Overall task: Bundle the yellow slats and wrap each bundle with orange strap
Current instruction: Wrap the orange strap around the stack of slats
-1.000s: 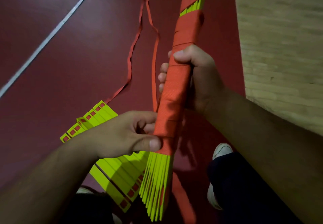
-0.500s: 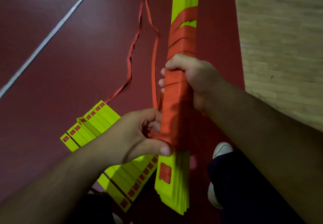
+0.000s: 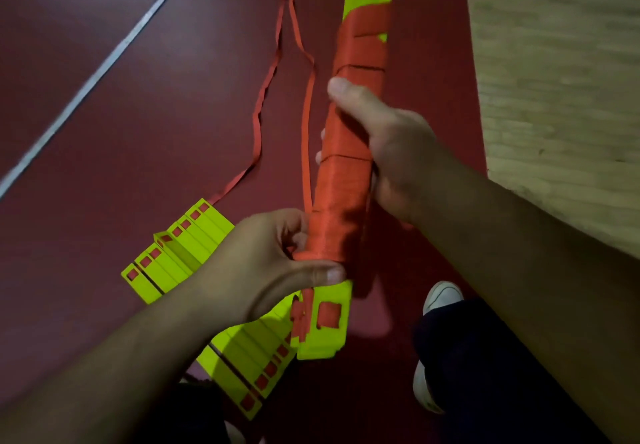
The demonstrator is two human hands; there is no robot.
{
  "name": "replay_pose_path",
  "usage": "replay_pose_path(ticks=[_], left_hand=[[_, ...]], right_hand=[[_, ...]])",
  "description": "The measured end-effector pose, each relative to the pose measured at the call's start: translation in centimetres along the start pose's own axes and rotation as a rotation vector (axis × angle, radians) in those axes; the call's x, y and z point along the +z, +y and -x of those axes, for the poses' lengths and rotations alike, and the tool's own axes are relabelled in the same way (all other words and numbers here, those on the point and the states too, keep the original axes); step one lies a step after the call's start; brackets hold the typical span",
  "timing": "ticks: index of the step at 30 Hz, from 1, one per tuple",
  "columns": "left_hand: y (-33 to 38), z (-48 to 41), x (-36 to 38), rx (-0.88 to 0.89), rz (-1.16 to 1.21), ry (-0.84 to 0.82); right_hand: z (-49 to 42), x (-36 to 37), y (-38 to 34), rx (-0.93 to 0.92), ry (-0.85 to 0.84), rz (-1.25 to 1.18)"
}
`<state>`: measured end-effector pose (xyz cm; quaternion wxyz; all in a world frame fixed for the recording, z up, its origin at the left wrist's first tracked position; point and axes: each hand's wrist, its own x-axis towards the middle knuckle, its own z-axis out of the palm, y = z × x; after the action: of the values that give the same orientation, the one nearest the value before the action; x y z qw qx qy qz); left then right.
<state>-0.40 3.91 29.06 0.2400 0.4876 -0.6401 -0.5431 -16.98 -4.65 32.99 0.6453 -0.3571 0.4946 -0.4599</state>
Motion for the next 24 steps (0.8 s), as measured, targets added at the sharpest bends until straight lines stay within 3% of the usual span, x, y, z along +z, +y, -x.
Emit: replay_pose_path(ticks=[3, 7, 12, 17, 24], left_hand=[[0.2, 0.2, 0.9, -0.027, -0.131, 0.107], [0.6, 0.0, 0.3, 0.001, 0.04, 0.028], [1.8, 0.1, -1.4, -0.078, 0.158, -0.207], [1.5, 0.3, -2.8, -0.006, 0.187, -0.382], [0.9, 0.6, -2.7, 0.038, 0.245, -0.38]], right_hand=[[-0.2, 0.4, 1.1, -0.034, 0.071, 0.095], [-0.3, 0.1, 0.1, 0.056, 0.062, -0.026], [0.2, -0.2, -0.9, 0.134, -0.089, -0.185], [1.2, -0.1, -1.9, 0.159, -0.242, -0.297], [1.3, 0.0, -1.4, 0.203, -0.399, -0.404]])
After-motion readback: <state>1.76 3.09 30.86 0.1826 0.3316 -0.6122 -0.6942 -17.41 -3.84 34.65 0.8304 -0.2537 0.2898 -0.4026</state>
